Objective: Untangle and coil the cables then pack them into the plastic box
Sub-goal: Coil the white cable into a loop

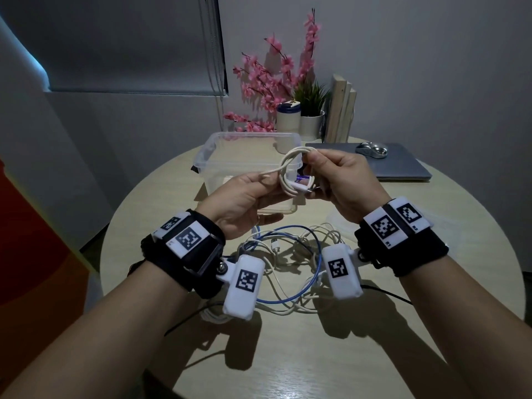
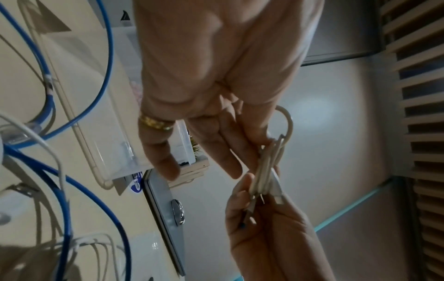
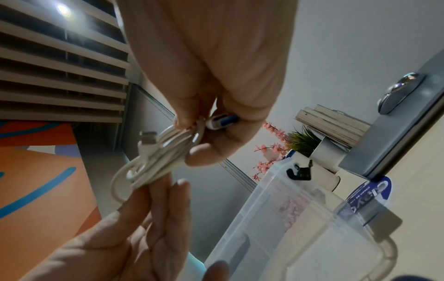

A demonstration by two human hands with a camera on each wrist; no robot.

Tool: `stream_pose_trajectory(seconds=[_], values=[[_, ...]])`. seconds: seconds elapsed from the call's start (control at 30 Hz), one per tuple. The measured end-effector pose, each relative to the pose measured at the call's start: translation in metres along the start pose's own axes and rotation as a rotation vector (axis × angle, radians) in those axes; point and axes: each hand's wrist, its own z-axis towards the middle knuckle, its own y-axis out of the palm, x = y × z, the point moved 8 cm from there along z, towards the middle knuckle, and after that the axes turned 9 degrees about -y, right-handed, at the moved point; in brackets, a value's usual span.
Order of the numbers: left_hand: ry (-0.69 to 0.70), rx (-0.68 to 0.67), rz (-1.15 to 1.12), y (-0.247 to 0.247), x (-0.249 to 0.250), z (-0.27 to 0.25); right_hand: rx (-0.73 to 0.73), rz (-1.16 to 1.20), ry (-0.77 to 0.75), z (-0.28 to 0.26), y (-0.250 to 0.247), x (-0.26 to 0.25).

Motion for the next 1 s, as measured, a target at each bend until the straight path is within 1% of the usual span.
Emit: stream_pose_trajectory(seconds=[0.1, 0.2, 0.27, 0.37, 0.43, 0.5, 0.6, 0.67, 0.73, 0.83, 0.93, 1.0], values=[[0.038, -0.003, 0.03, 0.003, 0.0, -0.003, 0.021, 0.006, -0.028, 0.001, -0.001, -0.001], [0.07, -0.013, 0.027, 0.008, -0.001, -0.006, 0.074, 0.003, -0.062, 0.003, -0.004, -0.002], [0.069, 0.011, 0.03, 0.01, -0.002, -0.006, 0.101, -0.003, -0.079, 0.004, -0.005, -0.002], [0.053, 0.047, 0.002, 0.011, -0.003, -0.002, 0.096, -0.022, -0.085, 0.003, -0.001, 0.001], [0.04, 0.042, -0.015, 0.011, -0.002, -0.001, 0.081, -0.033, -0.086, 0.001, 0.001, 0.001], [0.026, 0.048, -0.021, 0.009, 0.001, -0.002, 0.033, -0.065, -0.079, -0.002, 0.001, 0.002], [-0.016, 0.059, -0.012, 0.003, 0.001, -0.001, -0.062, -0.088, -0.03, -0.005, 0.004, 0.004], [-0.049, 0.061, 0.0, 0.001, 0.0, -0.001, -0.086, -0.099, 0.003, -0.005, 0.005, 0.007], [-0.068, 0.084, -0.01, 0.0, -0.001, -0.002, -0.092, -0.102, 0.012, -0.006, 0.006, 0.008], [-0.061, 0.141, -0.007, -0.003, -0.002, -0.002, -0.086, -0.133, -0.015, -0.005, 0.006, 0.008], [-0.078, 0.197, 0.022, -0.006, -0.005, 0.0, -0.03, -0.128, -0.045, -0.002, 0.004, 0.006], [-0.11, 0.239, -0.019, -0.01, -0.009, 0.002, 0.004, -0.127, -0.06, -0.001, 0.003, 0.006]])
